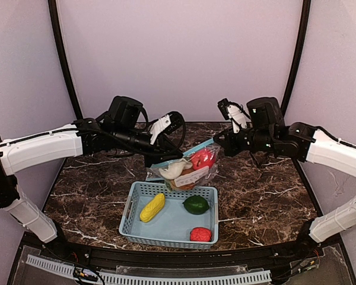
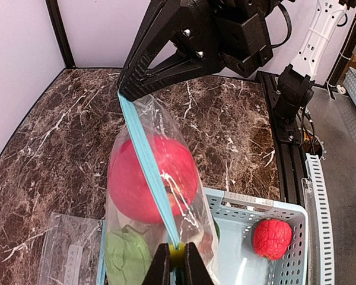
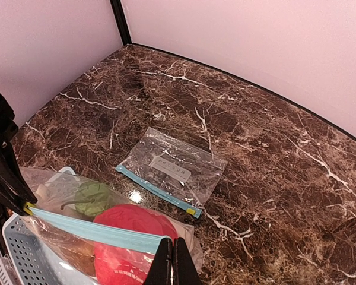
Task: Place the food in the zip-top bag and seal the zipper
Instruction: Zip the zipper of the food storage bag.
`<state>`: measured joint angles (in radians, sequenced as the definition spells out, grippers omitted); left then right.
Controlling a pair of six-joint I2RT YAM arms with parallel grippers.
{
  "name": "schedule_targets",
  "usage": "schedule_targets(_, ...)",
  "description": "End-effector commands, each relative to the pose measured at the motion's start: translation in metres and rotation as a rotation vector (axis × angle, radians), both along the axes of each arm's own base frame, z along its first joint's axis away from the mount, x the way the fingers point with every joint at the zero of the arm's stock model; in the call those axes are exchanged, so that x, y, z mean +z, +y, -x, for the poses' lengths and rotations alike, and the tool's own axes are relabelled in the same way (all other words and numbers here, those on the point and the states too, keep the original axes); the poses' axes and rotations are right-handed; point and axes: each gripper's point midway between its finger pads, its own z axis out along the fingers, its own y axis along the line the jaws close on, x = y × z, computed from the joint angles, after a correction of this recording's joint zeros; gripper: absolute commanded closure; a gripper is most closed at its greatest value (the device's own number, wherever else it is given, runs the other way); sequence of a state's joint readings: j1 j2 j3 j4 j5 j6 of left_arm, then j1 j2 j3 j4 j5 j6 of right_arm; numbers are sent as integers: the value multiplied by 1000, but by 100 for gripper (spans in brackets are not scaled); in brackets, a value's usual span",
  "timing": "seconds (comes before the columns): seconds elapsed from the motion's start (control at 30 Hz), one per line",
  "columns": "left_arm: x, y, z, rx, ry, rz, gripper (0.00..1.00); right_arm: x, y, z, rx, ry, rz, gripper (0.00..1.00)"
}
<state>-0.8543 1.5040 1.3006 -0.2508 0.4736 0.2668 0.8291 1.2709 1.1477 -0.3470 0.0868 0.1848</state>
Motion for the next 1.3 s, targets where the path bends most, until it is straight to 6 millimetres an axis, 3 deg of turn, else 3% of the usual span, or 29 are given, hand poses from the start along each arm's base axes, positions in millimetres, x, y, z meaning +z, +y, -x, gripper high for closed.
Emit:
schedule_targets(0.0,-12,19,24,-43,73,-64,99,13,-51,-39,-243,-63,41,100)
schedule_targets(1.27,-15,22,24,-39,67,-81,99,15,-90,-39,-349,-51,56,100)
